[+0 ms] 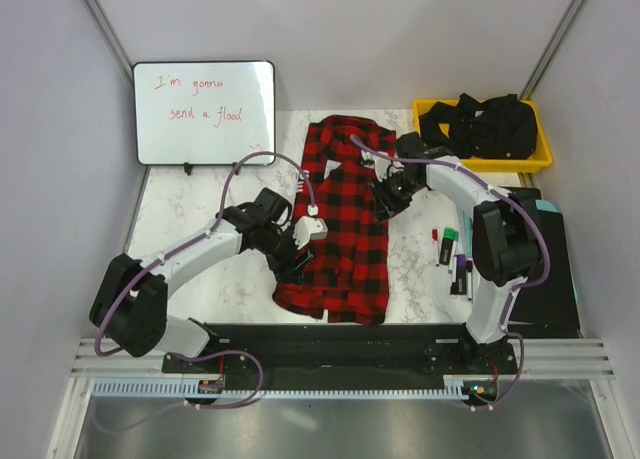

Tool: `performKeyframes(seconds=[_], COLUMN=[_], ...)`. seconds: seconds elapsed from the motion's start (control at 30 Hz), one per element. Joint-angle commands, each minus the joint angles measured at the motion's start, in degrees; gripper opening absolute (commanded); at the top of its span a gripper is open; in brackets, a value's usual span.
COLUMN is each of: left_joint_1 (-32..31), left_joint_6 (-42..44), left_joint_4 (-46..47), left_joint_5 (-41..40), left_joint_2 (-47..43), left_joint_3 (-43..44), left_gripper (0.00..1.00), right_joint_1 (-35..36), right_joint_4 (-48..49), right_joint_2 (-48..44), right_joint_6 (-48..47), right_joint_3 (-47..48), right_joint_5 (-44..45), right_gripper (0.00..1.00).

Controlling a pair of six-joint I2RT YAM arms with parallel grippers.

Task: Fold and stack the long sleeve shirts
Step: Fold the shirt

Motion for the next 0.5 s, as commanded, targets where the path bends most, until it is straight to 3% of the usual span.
performKeyframes(seconds=[0.0, 0.17, 0.37, 0.47], left_joint_1=[-4.1, -7.8, -11.8, -14.3], left_joint_6=[4.6, 9.8, 9.2, 10.6], left_joint_4=[4.8, 16.3, 33.4, 36.7], left_joint_5=[2.8, 1.3, -2.6, -4.7], left_joint_2=[-5.7, -7.9, -6.6, -4.4], left_joint_3=[-3.7, -9.4, -13.5, -13.1], left_gripper=[0.68, 0.64, 0.69, 0.73], right_joint_1=[0.5, 3.4, 5.0, 5.0], right_joint_4=[-0.2, -1.2, 12.8, 15.8], right_joint_2=[-0.4, -2.2, -9.4, -11.1], right_joint_6=[0.0, 1.9, 17.9, 21.2], right_joint_3=[-3.4, -5.0, -16.5, -19.6], right_joint_5=[-3.8, -9.0, -13.6, -13.8], right_gripper=[0.31, 0.34, 0.37, 0.37])
